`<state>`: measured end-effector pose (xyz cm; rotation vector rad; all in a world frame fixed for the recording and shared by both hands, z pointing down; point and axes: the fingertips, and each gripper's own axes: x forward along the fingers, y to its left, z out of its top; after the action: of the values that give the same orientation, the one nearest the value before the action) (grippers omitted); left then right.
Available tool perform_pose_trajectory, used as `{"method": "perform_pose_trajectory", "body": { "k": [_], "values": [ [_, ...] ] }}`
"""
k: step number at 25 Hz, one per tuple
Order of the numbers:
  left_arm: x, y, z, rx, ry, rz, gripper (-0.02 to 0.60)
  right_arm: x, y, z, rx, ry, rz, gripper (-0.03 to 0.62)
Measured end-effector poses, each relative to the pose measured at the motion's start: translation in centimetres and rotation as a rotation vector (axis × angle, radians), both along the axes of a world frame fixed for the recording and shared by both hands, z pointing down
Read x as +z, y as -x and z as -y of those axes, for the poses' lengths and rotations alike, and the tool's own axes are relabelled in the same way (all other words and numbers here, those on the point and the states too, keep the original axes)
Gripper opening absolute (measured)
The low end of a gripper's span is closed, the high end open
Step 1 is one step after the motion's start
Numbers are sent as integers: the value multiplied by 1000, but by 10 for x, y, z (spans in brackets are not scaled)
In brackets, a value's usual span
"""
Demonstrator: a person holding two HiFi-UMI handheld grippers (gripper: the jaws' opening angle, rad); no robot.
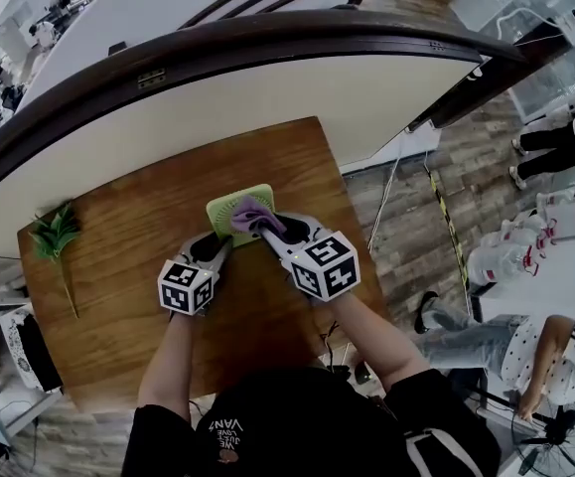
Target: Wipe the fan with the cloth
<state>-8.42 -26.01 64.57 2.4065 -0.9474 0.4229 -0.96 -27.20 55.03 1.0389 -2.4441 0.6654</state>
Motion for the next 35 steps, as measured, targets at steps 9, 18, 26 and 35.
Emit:
{"method": "perform_pose_trajectory", "body": {
  "k": [9,18,26,35],
  "values": [
    [0,-3,0,5,4,2,117,0,-60,11,145,-1,-27,101],
    [-1,0,-3,1,12,-2,143,-12,-59,-6,136,-41,-2,101],
    [-5,8,-18,-15,9,-8,161,0,10,-38,-82,-49,-10,101],
    [-6,39,-48,-125,22,0,155,27,61,-41,-221,-42,-52,101]
  ]
}}
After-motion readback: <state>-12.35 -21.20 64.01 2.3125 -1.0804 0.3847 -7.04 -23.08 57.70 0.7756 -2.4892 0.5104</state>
